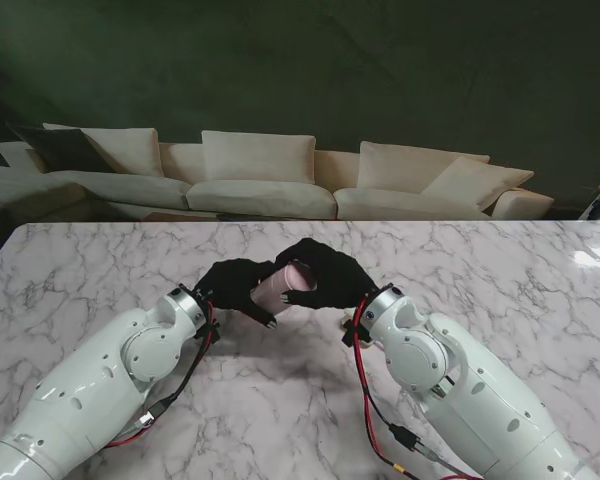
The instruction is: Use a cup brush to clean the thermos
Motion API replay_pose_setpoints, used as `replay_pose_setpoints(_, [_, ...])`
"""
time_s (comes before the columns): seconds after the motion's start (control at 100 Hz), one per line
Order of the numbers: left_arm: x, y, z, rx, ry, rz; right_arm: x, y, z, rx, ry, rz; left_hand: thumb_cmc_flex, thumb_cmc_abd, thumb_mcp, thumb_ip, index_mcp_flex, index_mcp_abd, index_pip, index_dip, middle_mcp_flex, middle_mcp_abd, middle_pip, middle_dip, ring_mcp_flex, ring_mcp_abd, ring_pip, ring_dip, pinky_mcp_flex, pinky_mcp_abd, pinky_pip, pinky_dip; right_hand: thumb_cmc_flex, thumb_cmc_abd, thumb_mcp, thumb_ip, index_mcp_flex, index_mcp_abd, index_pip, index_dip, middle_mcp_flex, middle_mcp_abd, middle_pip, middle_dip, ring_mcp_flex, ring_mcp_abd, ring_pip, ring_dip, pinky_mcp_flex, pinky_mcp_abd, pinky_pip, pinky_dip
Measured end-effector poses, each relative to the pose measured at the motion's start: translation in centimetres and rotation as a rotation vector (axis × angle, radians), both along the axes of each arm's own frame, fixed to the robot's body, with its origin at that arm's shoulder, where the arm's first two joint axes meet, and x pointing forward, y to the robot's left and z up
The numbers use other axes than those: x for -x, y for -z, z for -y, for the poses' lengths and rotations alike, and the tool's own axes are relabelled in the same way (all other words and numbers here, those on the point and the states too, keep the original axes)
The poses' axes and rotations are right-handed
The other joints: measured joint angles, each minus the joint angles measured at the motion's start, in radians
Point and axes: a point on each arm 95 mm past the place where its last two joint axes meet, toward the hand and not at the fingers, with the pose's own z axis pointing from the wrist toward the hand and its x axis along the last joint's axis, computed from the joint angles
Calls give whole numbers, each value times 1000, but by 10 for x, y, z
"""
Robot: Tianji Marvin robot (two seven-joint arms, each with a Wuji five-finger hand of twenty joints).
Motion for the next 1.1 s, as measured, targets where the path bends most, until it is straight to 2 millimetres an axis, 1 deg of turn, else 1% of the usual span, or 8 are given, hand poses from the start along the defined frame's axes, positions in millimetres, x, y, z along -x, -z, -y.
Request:
replay_pose_setpoints(0.14, [1,2,1,-1,-2,-8,0,1,1,-3,-22,46,0,0,0,-1,0,-2,0,-1,0,0,-1,0,-1,0,0,3,0,0,0,0,-8,-19,-66,-1,158,-50,-31,24,0,-37,-74,-33,-133,15,-212,-84,-172,67,-172,26])
replay_pose_setpoints(0.3, [0,1,1,2,-8,-8,2,5,-3,-147,-60,-10,0,1,0,-1,0,-2,0,-2,0,0,6,0,3,0,0,14,1,0,9,0,-8,-18,-123,-49,339,-205,139,1,16,-91,-128,-54,-247,-32,-472,-206,-330,117,-371,-13])
replay_pose_setpoints(0.46, [0,-2,1,7,-11,-1,4,7,-4,-205,-90,43,0,1,0,-1,0,-2,0,-2,0,0,6,0,3,0,0,14,1,0,9,0,-8,-18,-132,-51,316,-326,137,-63,41,-151,-174,-66,-275,-43,-552,-258,-383,119,-434,-55])
replay_pose_setpoints(0.59, [-1,-5,1,9,-12,3,5,4,0,-310,-56,61,0,3,0,-1,0,-2,0,-2,0,0,11,0,10,0,4,16,6,0,10,0,-32,-7,-122,-51,226,-361,82,-123,40,-175,-198,-72,-283,-74,-574,-270,-409,118,-471,-71])
replay_pose_setpoints(0.65, [-1,-5,1,8,-13,4,6,2,3,-331,-42,63,0,3,0,-1,0,-2,0,-2,0,0,12,0,10,0,6,16,6,0,11,0,-68,15,-119,-11,175,-362,29,-125,25,-174,-206,-73,-294,-74,-580,-272,-415,117,-474,-73])
replay_pose_setpoints(0.76, [-1,-5,1,6,-13,4,10,-5,8,-338,-13,90,0,3,0,-1,0,-2,0,-2,0,0,13,1,10,0,9,16,6,0,11,0,-105,53,-137,2,-4,-358,-59,-125,-6,-137,-207,-81,-294,-75,-580,-272,-416,113,-475,-73])
replay_pose_setpoints(0.9, [-1,-5,0,5,-10,5,11,-17,16,-159,130,133,0,3,0,-1,0,-2,0,-2,0,0,13,1,10,0,10,16,7,0,11,0,-199,111,-320,18,-199,-103,-122,-153,-65,-99,-207,-77,-290,-71,-543,-254,-360,122,-445,-59])
replay_pose_setpoints(1.1, [0,-5,1,0,-1,8,11,-14,27,40,186,103,0,3,0,-1,0,-2,0,-2,0,0,19,1,11,0,13,16,7,0,11,1,-459,170,-291,19,-213,-47,-144,-175,-5,-103,-185,-75,-36,-59,-299,-115,-63,184,-188,11])
